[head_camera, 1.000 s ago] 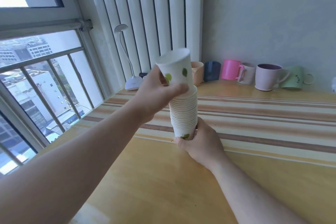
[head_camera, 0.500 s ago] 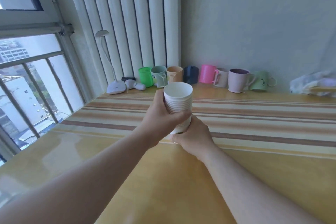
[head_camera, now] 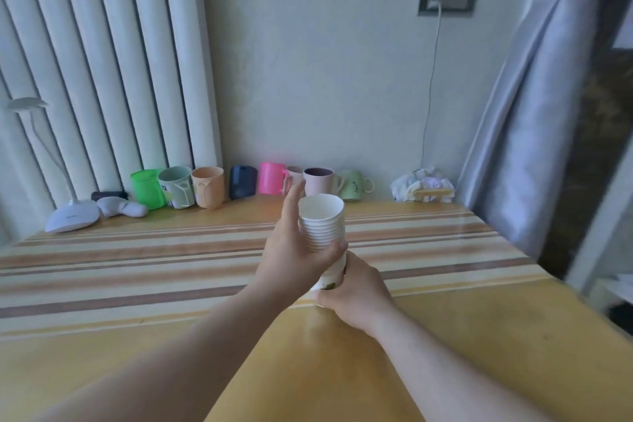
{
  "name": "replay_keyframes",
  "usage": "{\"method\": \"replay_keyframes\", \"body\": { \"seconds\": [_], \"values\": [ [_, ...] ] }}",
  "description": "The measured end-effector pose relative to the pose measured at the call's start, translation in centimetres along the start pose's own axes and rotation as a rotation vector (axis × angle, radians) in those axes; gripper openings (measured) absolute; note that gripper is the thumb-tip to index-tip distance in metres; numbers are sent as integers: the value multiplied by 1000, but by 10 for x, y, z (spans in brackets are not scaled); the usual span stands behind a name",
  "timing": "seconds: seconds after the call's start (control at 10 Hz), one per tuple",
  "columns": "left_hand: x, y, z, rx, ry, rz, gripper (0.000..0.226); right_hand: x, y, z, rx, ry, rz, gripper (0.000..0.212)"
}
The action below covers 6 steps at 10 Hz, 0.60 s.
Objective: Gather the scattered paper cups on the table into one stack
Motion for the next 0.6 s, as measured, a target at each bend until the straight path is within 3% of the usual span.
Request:
{"method": "replay_keyframes", "body": {
  "seconds": [0.1, 0.2, 0.3, 0.4, 0.5, 0.6],
  "values": [
    [16, 22, -7, -140, 89, -55, 110, 3, -12, -3, 16, -18, 38, 40],
    [25, 56, -24, -306, 196, 48, 77, 8, -18, -7, 34, -28, 22, 45],
    [25, 77, -39, -341, 233, 168, 49, 11, -18, -7, 33, -49, -10, 54],
    [23, 82, -45, -313, 208, 263, 37, 11, -20, -5, 19, -44, -22, 51],
    [23, 81, -52, -293, 271, 337, 35, 10, -21, -6, -6, 9, -61, 51],
    [15, 77, -77, -236, 442, 560, 43, 6, -26, -20, -20, 47, -154, 61]
  ]
}}
Point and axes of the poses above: each hand's wrist, its own z-axis towards the middle knuckle, its own x-axis out of the palm, y = z × x, the point moved 7 cm from there along z, towards the middle knuckle, and after that the axes turned 11 degrees about -z, right-handed, at the moved point
